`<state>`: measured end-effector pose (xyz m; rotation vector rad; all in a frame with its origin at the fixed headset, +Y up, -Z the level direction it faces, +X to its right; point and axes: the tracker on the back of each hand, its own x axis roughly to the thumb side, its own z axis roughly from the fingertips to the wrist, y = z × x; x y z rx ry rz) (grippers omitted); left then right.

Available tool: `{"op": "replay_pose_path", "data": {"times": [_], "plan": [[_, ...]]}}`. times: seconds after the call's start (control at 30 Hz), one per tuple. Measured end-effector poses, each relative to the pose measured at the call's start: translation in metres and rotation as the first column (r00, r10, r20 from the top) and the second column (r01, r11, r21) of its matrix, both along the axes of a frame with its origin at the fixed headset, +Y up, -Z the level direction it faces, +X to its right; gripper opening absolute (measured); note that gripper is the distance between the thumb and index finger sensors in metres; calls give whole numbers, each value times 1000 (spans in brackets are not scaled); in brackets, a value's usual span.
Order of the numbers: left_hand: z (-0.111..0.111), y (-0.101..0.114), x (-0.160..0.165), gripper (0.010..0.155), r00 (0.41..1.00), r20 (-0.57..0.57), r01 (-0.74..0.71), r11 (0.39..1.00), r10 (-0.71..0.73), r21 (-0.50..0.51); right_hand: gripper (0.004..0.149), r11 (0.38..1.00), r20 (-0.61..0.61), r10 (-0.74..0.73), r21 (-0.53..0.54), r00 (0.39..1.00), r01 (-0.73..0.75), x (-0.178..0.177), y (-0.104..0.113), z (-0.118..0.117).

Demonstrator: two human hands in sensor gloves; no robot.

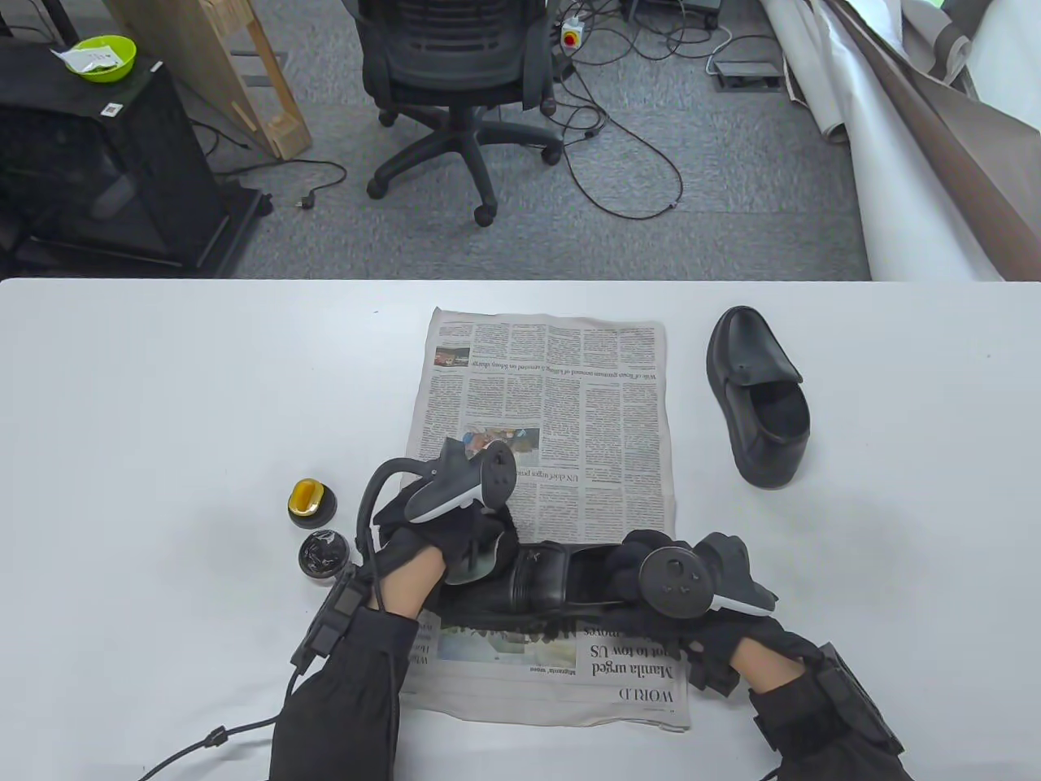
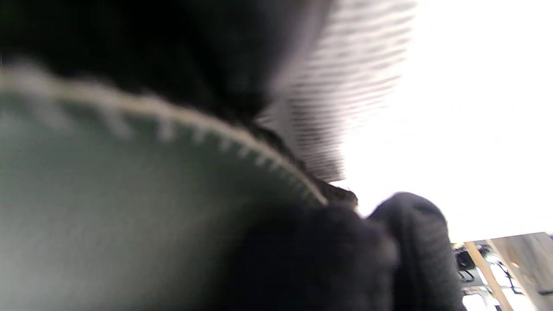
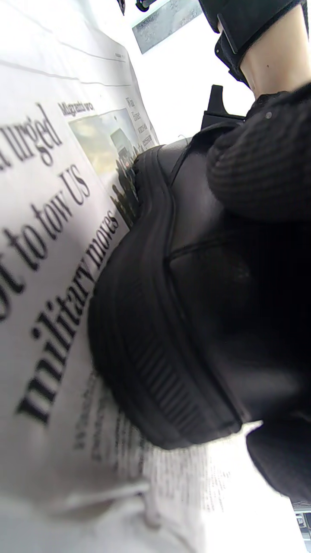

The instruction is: Dip and apply built-in sponge shoe polish on shoes

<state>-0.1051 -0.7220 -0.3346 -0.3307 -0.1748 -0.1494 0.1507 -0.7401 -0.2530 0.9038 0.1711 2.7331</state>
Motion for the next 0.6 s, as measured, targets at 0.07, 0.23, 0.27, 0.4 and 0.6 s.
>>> {"op": "replay_pose_path", "data": {"times": [0.07, 0.23, 0.27, 0.4, 0.6], "plan": [[2, 1, -7, 62, 998, -6, 69, 997, -69, 29, 39, 1000, -1, 0, -2, 1000, 0, 0, 0, 0], [14, 10, -13, 62, 997, 32, 71, 991, -75, 113, 39, 1000, 0, 2, 1, 1000, -2, 0, 0, 0], [19, 17, -10, 62, 997, 71, -46, 990, 37, 130, 39, 1000, -1, 1, -1, 1000, -1, 0, 0, 0], [33, 31, 16, 63, 932, 138, -347, 936, 336, 66, 39, 1000, -1, 2, 1, 1000, -2, 0, 0, 0], [36, 14, 49, 62, 941, 187, -293, 955, 281, 38, 39, 1000, 3, 9, 3, 1000, -9, -1, 0, 1]]}}
